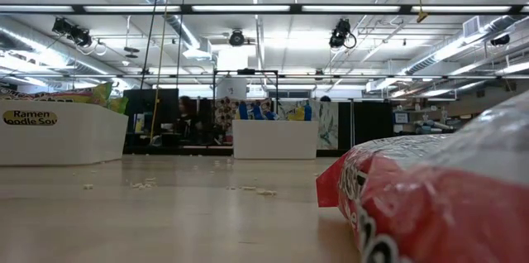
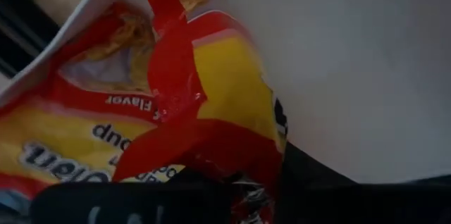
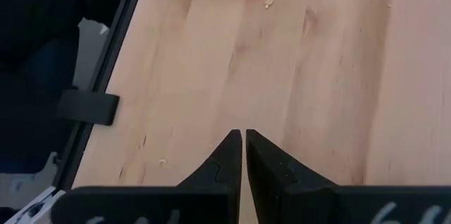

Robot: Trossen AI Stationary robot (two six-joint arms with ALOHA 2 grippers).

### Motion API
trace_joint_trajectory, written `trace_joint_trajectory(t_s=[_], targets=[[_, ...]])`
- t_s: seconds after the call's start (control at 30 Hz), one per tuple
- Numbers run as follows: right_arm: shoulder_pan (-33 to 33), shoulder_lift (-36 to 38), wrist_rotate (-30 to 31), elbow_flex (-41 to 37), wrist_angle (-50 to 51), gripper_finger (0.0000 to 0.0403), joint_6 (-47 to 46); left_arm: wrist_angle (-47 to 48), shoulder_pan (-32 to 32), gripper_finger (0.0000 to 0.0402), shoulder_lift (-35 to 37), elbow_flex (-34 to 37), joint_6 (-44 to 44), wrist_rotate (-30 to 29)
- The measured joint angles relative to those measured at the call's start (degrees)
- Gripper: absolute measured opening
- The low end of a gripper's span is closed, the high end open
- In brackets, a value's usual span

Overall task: Sort Maruchan noodles
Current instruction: Put the red noodle pack into the bottom white bin

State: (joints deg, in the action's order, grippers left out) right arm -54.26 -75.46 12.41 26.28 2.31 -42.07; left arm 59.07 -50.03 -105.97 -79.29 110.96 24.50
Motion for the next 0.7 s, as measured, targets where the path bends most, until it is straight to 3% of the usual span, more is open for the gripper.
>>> trace_joint_trajectory(t_s=[0.13, 0.37, 0.7], targets=[[0.02, 0.0, -0.07, 0.0, -0.09, 0.0026, -0.92, -0.87, 0.0, 0.0051, 2.15, 0.89, -3.53, -1.72], [-0.77, 0.0, 0.58, 0.0, -0.02, 0.0026, -4.0, -5.6, 0.08, 0.0052, 5.96, 10.02, -3.81, 0.53], [-0.7, 0.0, 1.31, -0.01, -0.04, 0.0052, 0.62, 1.66, 1.37, 0.0111, 7.65, 12.26, -5.81, 7.77]])
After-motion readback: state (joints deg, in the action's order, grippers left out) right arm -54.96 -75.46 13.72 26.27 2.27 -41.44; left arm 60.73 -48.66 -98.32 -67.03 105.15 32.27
